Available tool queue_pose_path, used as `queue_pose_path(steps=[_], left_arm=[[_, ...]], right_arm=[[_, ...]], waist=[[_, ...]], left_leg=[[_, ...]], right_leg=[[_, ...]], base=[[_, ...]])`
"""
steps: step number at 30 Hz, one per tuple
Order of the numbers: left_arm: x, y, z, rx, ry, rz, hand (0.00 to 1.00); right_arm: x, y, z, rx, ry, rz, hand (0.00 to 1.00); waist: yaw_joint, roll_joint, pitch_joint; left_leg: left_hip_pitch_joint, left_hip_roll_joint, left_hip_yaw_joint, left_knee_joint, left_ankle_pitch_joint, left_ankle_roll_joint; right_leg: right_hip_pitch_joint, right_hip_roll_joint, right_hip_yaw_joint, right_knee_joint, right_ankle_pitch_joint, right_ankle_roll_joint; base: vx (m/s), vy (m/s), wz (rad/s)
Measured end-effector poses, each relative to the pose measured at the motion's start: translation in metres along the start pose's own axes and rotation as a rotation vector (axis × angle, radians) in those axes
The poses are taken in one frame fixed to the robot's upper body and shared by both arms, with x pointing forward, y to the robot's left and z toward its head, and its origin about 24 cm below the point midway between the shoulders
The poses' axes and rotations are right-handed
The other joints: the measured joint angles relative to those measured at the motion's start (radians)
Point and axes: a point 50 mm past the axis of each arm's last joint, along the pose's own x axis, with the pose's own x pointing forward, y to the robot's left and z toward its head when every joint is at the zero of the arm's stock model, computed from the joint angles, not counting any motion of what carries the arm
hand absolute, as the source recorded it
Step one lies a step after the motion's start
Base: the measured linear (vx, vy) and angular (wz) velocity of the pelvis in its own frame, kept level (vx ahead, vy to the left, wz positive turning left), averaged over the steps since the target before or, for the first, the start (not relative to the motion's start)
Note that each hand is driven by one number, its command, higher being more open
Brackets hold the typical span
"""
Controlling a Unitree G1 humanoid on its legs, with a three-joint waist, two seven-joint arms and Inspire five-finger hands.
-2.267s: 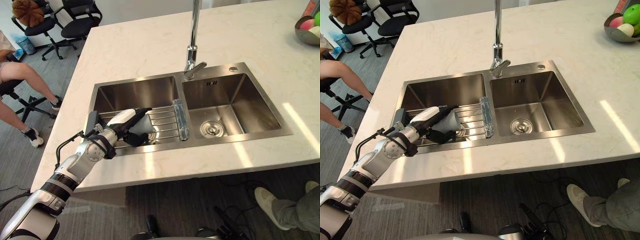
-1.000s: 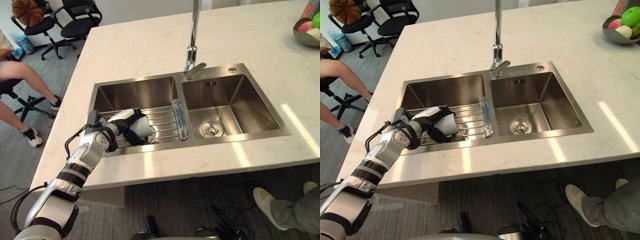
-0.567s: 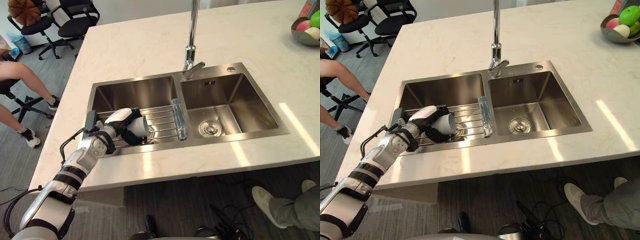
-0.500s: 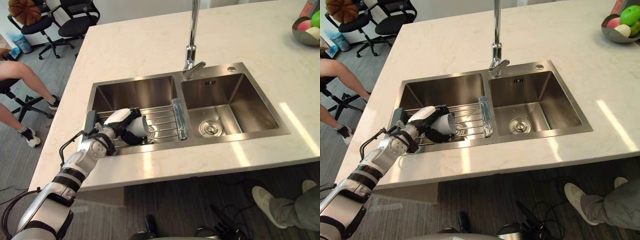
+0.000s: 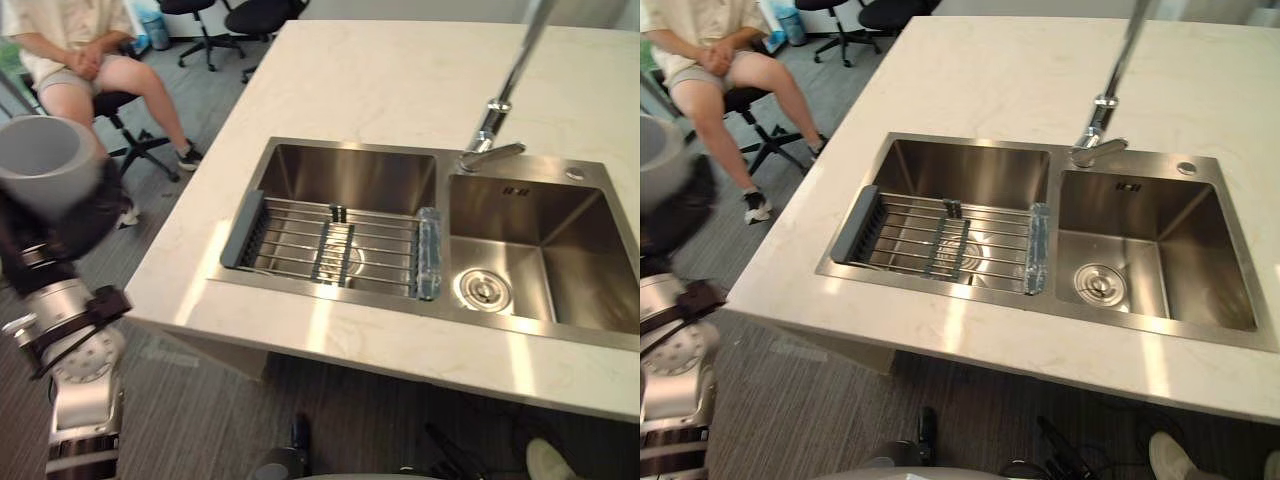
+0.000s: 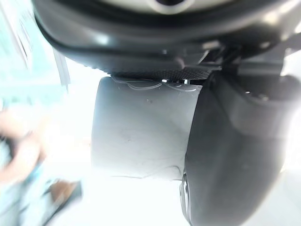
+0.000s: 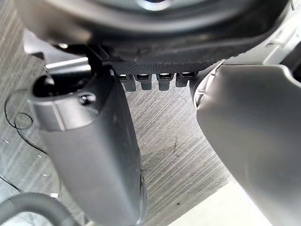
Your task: Walk over to the sink, pick up the cup, carry it to the dishwasher, place the cup inside the dishwasher, then close the dishwasher door
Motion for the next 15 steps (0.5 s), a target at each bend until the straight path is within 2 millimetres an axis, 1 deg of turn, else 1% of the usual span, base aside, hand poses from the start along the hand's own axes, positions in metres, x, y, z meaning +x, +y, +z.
queue_pose_path(steps=[1,2,3,4,5,6,7,8,9,10,11,12,13,14,15], left_arm=[[-0.004,0.012,0.004,-0.02,0.006,0.052,0.0],[-0.008,0.023,0.004,-0.029,0.032,0.089,0.0],[-0.009,0.028,0.002,-0.026,0.052,0.104,0.0],[-0.013,0.036,0.0,-0.016,0.089,0.125,0.0],[-0.015,0.041,-0.001,-0.016,0.105,0.132,0.0],[-0.016,0.046,-0.001,-0.019,0.125,0.139,0.0],[-0.016,0.046,-0.002,-0.03,0.135,0.122,0.0],[-0.016,0.046,-0.002,-0.03,0.134,0.109,0.0],[-0.016,0.047,-0.001,-0.022,0.131,0.087,0.0],[-0.016,0.051,0.001,-0.012,0.128,0.074,0.0],[-0.016,0.052,0.002,-0.014,0.127,0.071,0.0],[-0.018,0.052,0.001,-0.028,0.129,0.07,0.0],[-0.022,0.05,-0.002,-0.066,0.148,0.068,0.0],[-0.023,0.048,-0.004,-0.091,0.155,0.073,0.0],[-0.021,0.047,-0.006,-0.141,0.139,0.083,0.0]], right_arm=[[-0.001,-0.004,0.0,0.011,-0.002,-0.015,1.0],[-0.003,-0.009,-0.001,0.014,-0.004,-0.03,1.0],[-0.004,-0.012,-0.001,0.022,-0.005,-0.038,1.0],[-0.005,-0.016,-0.004,0.027,0.0,-0.051,1.0],[-0.006,-0.018,-0.003,0.023,0.0,-0.056,1.0],[-0.008,-0.021,-0.004,0.026,-0.004,-0.063,1.0],[-0.011,-0.027,-0.004,0.021,-0.015,-0.072,1.0],[-0.013,-0.029,-0.004,0.014,-0.019,-0.078,1.0],[-0.015,-0.034,-0.002,-0.002,-0.02,-0.092,1.0],[-0.016,-0.036,0.001,-0.011,-0.027,-0.1,1.0],[-0.016,-0.037,0.002,-0.014,-0.033,-0.103,1.0],[-0.019,-0.042,0.009,-0.028,-0.054,-0.117,1.0],[-0.023,-0.048,0.019,-0.045,-0.077,-0.131,1.0],[-0.023,-0.048,0.022,-0.05,-0.086,-0.132,1.0],[-0.019,-0.04,0.015,-0.023,-0.091,-0.098,1.0]], waist=[[0.016,0.011,0.003],[0.026,0.024,0.0],[0.03,0.03,-0.003],[0.035,0.044,-0.005],[0.036,0.05,-0.002],[0.035,0.06,-0.002],[0.029,0.067,-0.009],[0.027,0.072,-0.01],[0.03,0.08,-0.015],[0.038,0.086,-0.018],[0.043,0.088,-0.02],[0.05,0.109,-0.035],[0.036,0.152,-0.053],[0.023,0.161,-0.061],[0.006,0.097,-0.064]], left_leg=[[-0.002,-0.004,-0.027,0.0,0.009,-0.001],[-0.01,-0.009,-0.057,-0.002,0.022,-0.001],[-0.015,-0.013,-0.073,-0.005,0.03,-0.001],[-0.025,-0.018,-0.1,-0.009,0.043,0.001],[-0.029,-0.019,-0.1,-0.009,0.045,0.005],[-0.053,-0.016,-0.059,0.003,0.026,0.028],[-0.091,0.001,0.031,0.047,0.011,0.046],[-0.106,0.008,0.072,0.061,0.007,0.049],[-0.124,0.021,0.149,0.076,-0.005,0.056],[-0.132,0.03,0.228,0.086,-0.027,0.061],[-0.135,0.033,0.275,0.093,-0.04,0.063],[-0.144,0.042,0.366,0.108,-0.077,0.076],[-0.161,0.059,0.41,0.113,-0.089,0.087],[-0.173,0.064,0.436,0.11,-0.11,0.079],[-0.207,0.043,0.533,0.196,-0.163,0.127]], right_leg=[[0.012,0.001,-0.028,0.006,-0.007,0.0],[0.018,0.001,-0.061,0.017,-0.016,0.001],[0.021,0.001,-0.082,0.024,-0.02,0.002],[0.024,0.001,-0.122,0.041,-0.028,0.001],[0.029,0.001,-0.14,0.047,-0.03,0.001],[0.041,0.0,-0.188,0.047,-0.029,0.003],[0.048,-0.003,-0.25,0.048,-0.027,0.006],[0.052,-0.007,-0.277,0.049,-0.026,0.008],[0.053,-0.019,-0.313,0.055,-0.025,0.01],[0.052,-0.043,-0.339,0.071,-0.025,0.01],[0.05,-0.059,-0.351,0.083,-0.025,0.01],[0.042,-0.072,-0.383,0.123,-0.027,0.009],[0.009,-0.063,-0.378,0.182,-0.05,-0.017],[-0.019,-0.03,-0.356,0.176,-0.065,-0.032],[-0.073,-0.072,-0.341,0.148,-0.068,-0.04]], base=[[-0.09,-0.056,0.67],[-0.11,-0.07,0.83],[-0.12,-0.058,0.93],[-0.1,-0.045,0.75],[-0.14,-0.033,0.96],[-0.15,-0.007,1.24],[-0.13,0.006,1.35],[-0.11,0.033,1.31],[-0.07,0.067,0.92],[-0.06,0.083,0.74],[-0.03,0.119,0.6],[-0.02,0.164,0.78],[-0.06,0.161,0.92],[-0.12,0.115,1.1],[-0.05,0.029,0.77]])
